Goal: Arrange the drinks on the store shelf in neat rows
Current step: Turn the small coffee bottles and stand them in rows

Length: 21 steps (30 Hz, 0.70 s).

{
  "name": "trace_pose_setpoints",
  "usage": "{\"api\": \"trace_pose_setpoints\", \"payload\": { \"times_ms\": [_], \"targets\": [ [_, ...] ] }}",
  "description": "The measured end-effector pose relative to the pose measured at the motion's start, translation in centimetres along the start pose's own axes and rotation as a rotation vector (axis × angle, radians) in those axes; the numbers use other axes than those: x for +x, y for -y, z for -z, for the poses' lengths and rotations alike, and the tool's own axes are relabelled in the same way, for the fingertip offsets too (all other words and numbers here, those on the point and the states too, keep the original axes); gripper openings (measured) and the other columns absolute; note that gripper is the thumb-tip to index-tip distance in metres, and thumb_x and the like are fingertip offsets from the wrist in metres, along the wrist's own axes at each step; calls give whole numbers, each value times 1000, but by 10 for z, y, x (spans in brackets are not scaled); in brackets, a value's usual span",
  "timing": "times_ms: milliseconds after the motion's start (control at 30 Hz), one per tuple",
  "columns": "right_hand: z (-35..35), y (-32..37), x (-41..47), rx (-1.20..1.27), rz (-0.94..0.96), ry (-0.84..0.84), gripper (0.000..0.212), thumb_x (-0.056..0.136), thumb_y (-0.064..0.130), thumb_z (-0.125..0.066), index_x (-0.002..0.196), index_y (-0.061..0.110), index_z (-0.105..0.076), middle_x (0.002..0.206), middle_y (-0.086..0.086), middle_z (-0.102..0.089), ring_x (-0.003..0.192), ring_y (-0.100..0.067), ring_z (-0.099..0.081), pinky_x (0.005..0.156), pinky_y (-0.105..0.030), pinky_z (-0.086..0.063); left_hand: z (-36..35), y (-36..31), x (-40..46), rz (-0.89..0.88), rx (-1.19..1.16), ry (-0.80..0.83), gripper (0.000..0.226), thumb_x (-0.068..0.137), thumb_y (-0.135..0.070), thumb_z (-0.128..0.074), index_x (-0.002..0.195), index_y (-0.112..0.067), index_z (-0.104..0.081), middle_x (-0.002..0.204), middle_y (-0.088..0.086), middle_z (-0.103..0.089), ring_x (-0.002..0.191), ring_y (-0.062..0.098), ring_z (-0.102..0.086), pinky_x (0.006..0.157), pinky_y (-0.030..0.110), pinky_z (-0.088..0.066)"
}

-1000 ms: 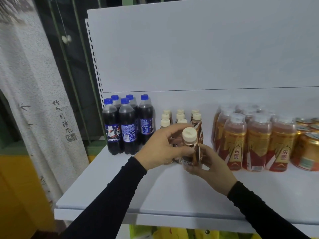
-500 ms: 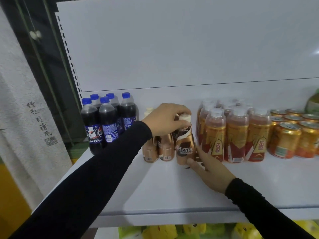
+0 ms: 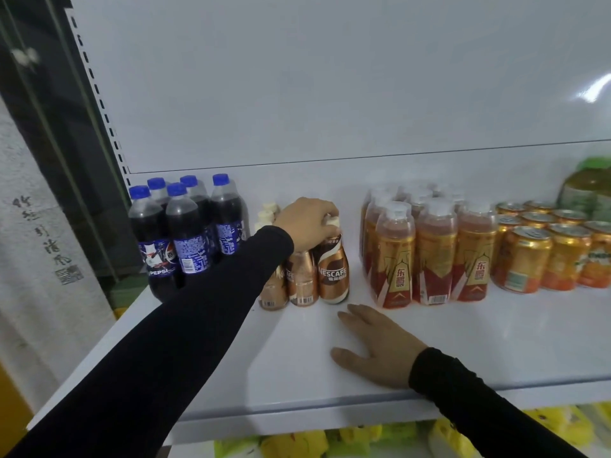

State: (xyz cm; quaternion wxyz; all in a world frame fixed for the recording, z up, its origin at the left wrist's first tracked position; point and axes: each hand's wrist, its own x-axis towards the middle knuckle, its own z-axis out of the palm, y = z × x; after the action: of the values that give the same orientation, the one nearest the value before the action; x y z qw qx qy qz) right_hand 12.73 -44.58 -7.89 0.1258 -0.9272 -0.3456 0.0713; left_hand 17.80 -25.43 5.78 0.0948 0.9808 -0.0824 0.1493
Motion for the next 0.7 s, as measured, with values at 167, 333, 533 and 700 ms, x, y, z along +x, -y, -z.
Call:
{"api": "trace_pose_setpoints", "payload": {
  "times_ms": [167,333,533,700],
  "targets": [
    [-3,-1,3,-25,-20,25,82,91,72,-32,157,28,-15,166,0,-4,151,-16,-5,121,-31,-4,-3,-3,2,10,-7,-25,40,97,-33,-61,134,-17,-60,125,6,-65,111,23,-59,84,26,-40],
    [-2,-1,3,-12,-25,31,82,90,73,-33,157,28,-16,166,1,-5,151,-16,-5,120,-31,-5,-6,-4,2,16,-29,-44,41,97,-32,-61,134,-18,-60,129,5,-64,114,22,-59,83,24,-38],
    [-3,-1,2,-16,-28,33,86,87,76,-31,157,29,-16,166,1,-6,151,-15,-6,120,-30,-5,-5,-5,0,9,-40,-12,42,98,-34,-59,136,-18,-58,132,5,-62,116,21,-57,84,23,-36],
    [-2,0,3,-21,-30,38,82,90,74,-33,157,30,-16,165,2,-7,151,-15,-7,120,-31,-6,-7,-1,-2,11,-57,9,46,96,-37,-61,139,-20,-56,132,6,-63,115,23,-58,86,26,-40]
  ]
}}
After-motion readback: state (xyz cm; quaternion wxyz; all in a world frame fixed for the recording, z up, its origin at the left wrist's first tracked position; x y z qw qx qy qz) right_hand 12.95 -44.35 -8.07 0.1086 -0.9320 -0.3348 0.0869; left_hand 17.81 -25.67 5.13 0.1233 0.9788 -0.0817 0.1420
